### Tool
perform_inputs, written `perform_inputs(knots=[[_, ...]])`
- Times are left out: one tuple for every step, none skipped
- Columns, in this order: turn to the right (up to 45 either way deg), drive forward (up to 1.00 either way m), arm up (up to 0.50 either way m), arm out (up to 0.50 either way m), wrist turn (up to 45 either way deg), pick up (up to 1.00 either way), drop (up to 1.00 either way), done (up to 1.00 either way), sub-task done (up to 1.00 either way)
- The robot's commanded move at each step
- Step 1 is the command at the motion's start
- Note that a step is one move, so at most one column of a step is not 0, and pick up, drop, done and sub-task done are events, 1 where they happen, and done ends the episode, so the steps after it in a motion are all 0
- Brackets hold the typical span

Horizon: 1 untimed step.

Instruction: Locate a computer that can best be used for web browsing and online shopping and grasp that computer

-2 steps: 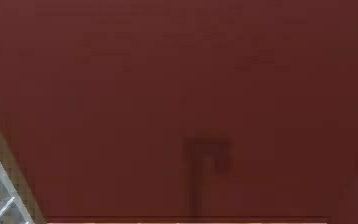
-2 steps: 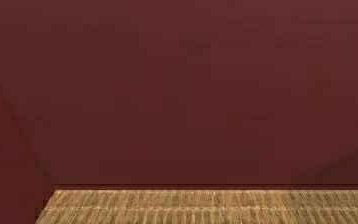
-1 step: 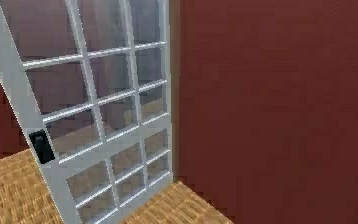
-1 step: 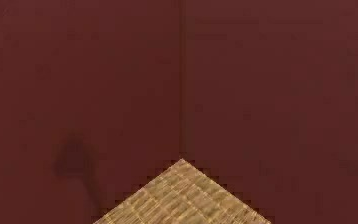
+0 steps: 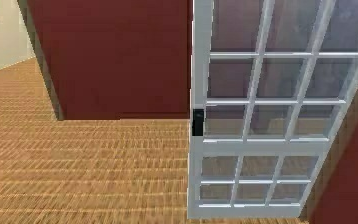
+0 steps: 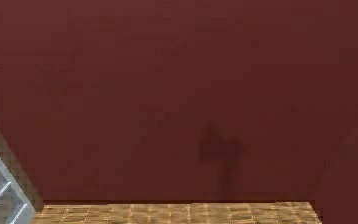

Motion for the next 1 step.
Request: perform_inputs(knots=[[-45.0,0.00,0.00,0.00,0.0,0.00,0.00,0.00,0.00]])
